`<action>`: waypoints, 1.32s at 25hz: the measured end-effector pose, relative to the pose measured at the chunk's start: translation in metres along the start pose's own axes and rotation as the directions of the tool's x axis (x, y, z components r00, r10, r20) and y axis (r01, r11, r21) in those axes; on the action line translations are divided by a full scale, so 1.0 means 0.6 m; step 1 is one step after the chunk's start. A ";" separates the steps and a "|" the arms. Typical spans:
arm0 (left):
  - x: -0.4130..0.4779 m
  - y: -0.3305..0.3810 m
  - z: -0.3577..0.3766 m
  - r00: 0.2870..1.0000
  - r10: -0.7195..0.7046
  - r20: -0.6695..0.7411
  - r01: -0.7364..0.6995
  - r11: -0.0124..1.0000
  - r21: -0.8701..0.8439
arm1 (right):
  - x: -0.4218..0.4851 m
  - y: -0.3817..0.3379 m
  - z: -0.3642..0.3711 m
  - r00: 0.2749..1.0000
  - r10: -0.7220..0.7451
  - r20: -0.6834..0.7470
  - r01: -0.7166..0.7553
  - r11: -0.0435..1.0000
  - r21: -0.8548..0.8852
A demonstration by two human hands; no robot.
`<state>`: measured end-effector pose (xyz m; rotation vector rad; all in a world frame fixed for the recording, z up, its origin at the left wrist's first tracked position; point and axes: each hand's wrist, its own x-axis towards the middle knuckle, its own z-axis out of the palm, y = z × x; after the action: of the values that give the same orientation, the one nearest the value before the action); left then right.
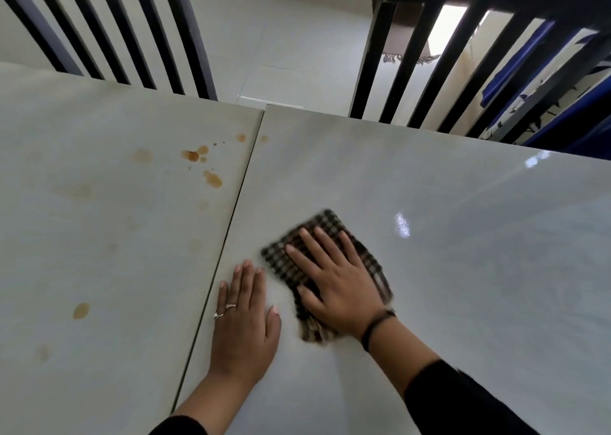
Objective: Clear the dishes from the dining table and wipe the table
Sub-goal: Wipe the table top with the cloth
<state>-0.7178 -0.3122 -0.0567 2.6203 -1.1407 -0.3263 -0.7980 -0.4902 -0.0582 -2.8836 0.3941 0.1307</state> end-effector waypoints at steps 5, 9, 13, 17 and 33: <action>0.002 -0.042 -0.006 0.985 0.162 0.066 -0.170 0.975 0.146 | -0.091 0.176 -0.033 0.916 0.396 -0.058 -0.398 0.917 -0.021; 0.003 -0.039 -0.003 0.986 0.158 0.043 -0.162 0.979 0.123 | 0.041 0.279 -0.070 0.727 0.682 -0.074 -0.680 0.731 0.059; 0.004 -0.046 0.001 0.984 0.175 0.010 -0.175 0.979 0.107 | 0.201 0.299 -0.089 0.618 0.782 -0.076 -0.770 0.622 0.143; 0.004 -0.047 0.008 0.983 0.183 0.011 -0.183 0.977 0.111 | 0.336 0.204 -0.075 0.747 0.658 -0.099 -0.651 0.753 0.093; -0.007 -0.041 -0.016 0.997 0.079 0.013 -0.080 0.996 0.043 | 0.178 -0.061 -0.012 1.000 -0.010 0.025 0.011 1.000 -0.019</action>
<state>-0.7013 -0.2915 -0.0554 2.6049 -1.2657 -0.3030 -0.6853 -0.4849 -0.0558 -2.8989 0.3748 0.1697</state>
